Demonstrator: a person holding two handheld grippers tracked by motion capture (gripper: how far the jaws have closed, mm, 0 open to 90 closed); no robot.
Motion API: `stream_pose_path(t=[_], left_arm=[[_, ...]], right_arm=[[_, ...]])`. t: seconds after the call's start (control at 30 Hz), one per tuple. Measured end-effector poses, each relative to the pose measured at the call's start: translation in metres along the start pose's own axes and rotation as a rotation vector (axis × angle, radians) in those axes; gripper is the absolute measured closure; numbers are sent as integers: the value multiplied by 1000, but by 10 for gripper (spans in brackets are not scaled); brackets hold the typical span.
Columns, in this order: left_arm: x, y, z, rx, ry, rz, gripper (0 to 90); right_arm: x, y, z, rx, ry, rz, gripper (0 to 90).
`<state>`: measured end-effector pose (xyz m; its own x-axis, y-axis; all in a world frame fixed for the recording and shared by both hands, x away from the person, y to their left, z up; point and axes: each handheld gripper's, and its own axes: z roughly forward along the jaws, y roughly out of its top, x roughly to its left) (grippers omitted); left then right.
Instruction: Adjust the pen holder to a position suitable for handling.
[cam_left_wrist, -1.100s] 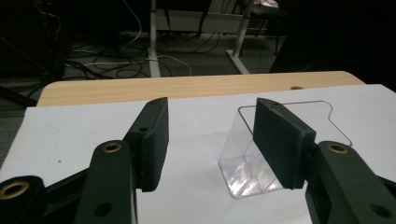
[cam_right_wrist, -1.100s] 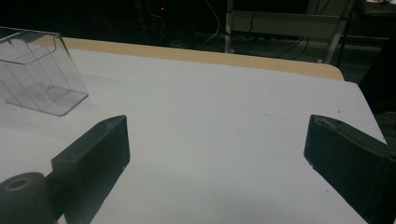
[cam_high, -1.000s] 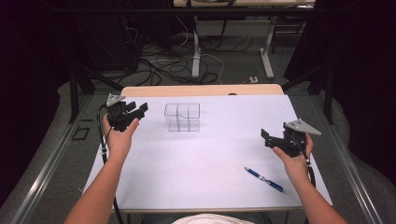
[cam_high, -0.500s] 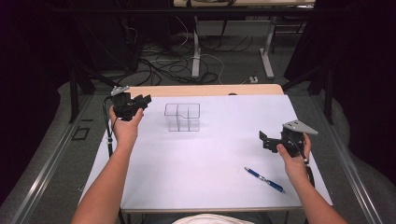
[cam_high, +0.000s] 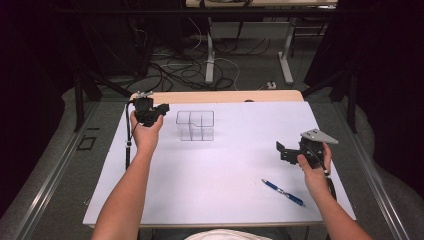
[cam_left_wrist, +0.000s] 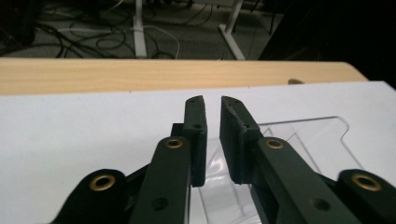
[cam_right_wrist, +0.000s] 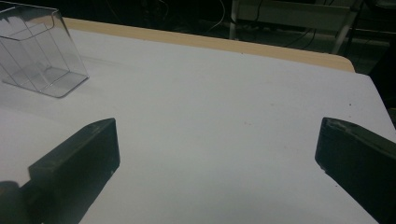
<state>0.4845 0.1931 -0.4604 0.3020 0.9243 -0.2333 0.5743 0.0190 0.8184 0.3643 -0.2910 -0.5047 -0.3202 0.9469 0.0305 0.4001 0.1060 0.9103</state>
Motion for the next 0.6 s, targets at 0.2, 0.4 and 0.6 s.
stream_pose_path(t=[0.2, 0.4, 0.6], left_arm=[[1, -5, 12, 45, 25, 5, 886], [1, -8, 22, 81, 28, 19, 896], [0, -11, 30, 98, 19, 10, 897]], right_arm=[[-1, 0, 0, 5, 0, -5, 0], [-1, 0, 1, 5, 3, 2, 0], [-1, -1, 1, 8, -1, 8, 0]])
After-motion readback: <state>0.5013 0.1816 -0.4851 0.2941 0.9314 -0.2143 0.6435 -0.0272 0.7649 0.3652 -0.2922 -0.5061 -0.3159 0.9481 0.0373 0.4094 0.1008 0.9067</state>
